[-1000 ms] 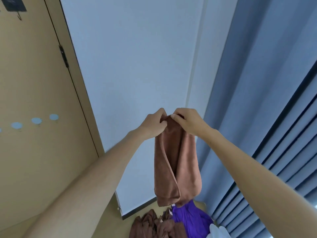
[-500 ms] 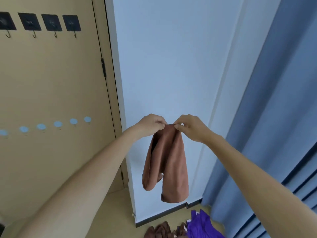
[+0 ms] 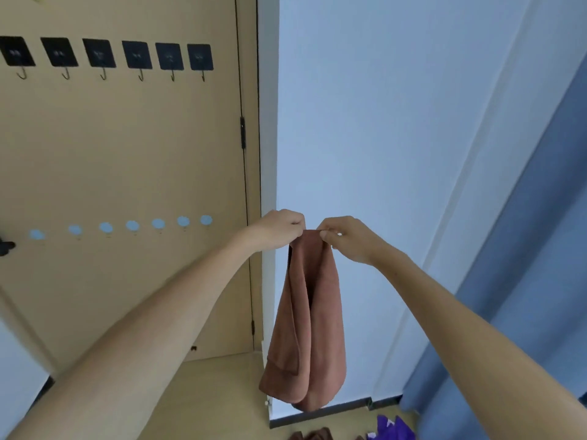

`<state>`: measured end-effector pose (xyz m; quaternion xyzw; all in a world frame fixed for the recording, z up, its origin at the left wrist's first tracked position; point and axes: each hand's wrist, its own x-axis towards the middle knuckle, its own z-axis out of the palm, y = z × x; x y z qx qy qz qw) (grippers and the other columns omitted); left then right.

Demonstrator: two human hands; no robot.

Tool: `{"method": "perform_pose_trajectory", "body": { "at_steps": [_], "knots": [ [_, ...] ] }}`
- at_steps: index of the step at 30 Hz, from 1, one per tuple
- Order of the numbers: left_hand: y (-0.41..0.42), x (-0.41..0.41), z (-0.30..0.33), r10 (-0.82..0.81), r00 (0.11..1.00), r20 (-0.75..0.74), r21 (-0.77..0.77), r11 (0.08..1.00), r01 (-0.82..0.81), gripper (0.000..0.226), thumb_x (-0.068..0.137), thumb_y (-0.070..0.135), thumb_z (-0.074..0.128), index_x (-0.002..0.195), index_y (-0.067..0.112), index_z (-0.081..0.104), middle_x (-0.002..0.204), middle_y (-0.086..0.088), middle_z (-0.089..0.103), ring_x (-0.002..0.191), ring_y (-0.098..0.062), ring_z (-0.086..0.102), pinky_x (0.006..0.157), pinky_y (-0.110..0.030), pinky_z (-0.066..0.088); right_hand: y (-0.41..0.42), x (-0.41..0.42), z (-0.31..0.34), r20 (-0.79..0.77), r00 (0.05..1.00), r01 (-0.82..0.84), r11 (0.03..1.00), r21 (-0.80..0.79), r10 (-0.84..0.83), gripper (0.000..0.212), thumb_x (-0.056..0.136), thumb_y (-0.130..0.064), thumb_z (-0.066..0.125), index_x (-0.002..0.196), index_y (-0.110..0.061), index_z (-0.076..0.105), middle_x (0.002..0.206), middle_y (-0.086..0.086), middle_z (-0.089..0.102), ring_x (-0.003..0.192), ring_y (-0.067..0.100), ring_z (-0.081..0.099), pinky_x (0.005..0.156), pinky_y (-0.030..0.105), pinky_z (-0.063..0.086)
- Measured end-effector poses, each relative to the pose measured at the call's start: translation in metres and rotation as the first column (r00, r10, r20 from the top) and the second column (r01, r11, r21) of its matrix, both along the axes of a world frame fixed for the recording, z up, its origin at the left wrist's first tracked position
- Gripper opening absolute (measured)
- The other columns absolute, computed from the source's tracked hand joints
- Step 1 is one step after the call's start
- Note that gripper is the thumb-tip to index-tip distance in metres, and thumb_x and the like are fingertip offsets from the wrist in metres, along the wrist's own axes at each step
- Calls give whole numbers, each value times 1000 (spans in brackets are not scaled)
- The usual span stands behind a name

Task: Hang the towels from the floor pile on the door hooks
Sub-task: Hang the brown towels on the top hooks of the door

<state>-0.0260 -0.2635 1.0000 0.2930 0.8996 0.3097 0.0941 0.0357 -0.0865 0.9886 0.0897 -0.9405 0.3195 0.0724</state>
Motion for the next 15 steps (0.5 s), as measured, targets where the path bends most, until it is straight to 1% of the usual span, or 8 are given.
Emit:
{"method": "perform_pose_trajectory", "body": {
  "at_steps": [2,3,5,8,9,11,12,15],
  "knots": [
    [-20,-2,3,19,1000,-14,-25,1000,-19,25,90,7,41,68,18,47,71,3,46,66,-14,40,62,-28,33,-17,-12,-1,-11,999,-42,999,-27,42,20,95,-13,45,91,-17,65,81,-4,61,76,8,55,75,26,44],
    [-32,-3,4,34,999,-23,-34,999,-35,23,91,9,43,70,18,47,70,5,45,64,-12,39,60,-26,31,-28,-19,-1,-28,997,-67,997,-30,66,20,95,-12,45,91,-18,64,81,-6,59,76,7,54,74,23,42],
    [-59,-4,6,67,997,-44,-31,997,-68,19,94,15,47,75,16,49,68,6,43,62,-10,39,58,-26,29,-53,-32,-1,-73,991,-117,993,-26,115,20,95,-11,46,94,-17,65,88,-2,58,78,5,51,72,16,37],
    [-108,-6,9,143,986,-85,-10,989,-144,18,96,18,47,80,20,55,69,8,47,64,-9,43,61,-25,34,-99,-51,1,-149,966,-216,976,-11,212,21,94,-6,48,99,-11,67,92,2,58,79,4,51,72,6,36],
    [-125,-7,10,184,977,-109,-6,983,-186,17,96,18,46,84,21,59,72,9,51,66,-8,46,64,-26,37,-116,-56,3,-166,955,-249,969,2,246,21,94,-5,49,100,-11,68,91,0,59,78,3,51,72,6,35],
    [-162,-12,15,259,953,-156,14,965,-260,18,94,17,46,91,23,62,77,9,56,70,-9,49,68,-28,41,-151,-69,8,-200,936,-292,956,24,290,20,93,-5,51,102,-10,68,92,-4,60,79,7,52,71,9,34],
    [-178,-14,18,287,943,-171,19,957,-288,18,94,16,46,91,22,63,77,9,57,70,-9,50,68,-28,41,-167,-75,12,-216,929,-301,953,29,300,19,93,-5,52,102,-9,68,91,-6,61,80,8,52,71,11,34],
    [-228,-24,31,374,906,-196,45,927,-373,19,94,13,45,89,21,62,78,7,57,71,-12,51,65,-26,41,-220,-96,24,-239,911,-337,941,42,336,15,93,-9,53,98,-10,68,84,-8,61,76,6,51,67,7,35]
  ]
}}
